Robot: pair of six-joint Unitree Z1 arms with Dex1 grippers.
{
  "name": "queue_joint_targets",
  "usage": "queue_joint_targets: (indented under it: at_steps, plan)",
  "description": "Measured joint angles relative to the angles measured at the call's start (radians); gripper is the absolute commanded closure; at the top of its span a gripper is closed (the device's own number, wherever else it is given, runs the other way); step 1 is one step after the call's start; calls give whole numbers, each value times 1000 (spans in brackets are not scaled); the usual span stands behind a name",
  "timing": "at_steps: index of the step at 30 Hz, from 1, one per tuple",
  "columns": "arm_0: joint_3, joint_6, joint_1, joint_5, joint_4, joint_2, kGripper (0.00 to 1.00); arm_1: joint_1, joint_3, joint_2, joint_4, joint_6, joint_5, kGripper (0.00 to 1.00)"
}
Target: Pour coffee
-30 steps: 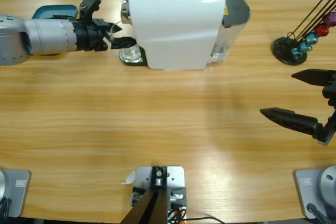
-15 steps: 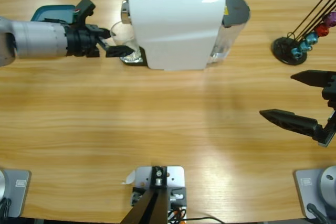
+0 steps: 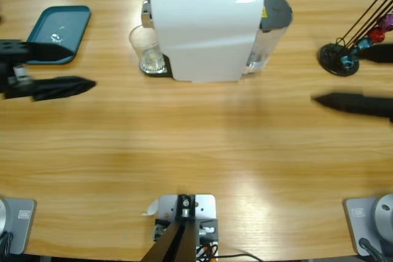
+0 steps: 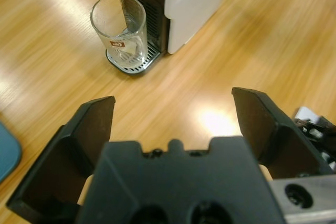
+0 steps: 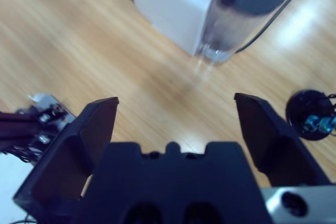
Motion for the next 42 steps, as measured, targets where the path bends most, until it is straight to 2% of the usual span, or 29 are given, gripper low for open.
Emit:
queue_joint_targets:
  at_steps: [4, 8, 19, 42]
  plan:
    - [-24, 0, -1, 35, 100, -63, 69, -171, -228, 173, 102, -106, 89, 1000]
    - [-45, 0, -1, 42, 125, -63, 67, -274, -431, 357, 159, -141, 107, 1000]
    - [-75, -6, -1, 42, 161, -43, 64, -319, -890, 652, 323, -148, 108, 1000]
    - [-89, -6, -13, 42, 166, -6, 65, -295, -862, 703, 335, -148, 123, 1000]
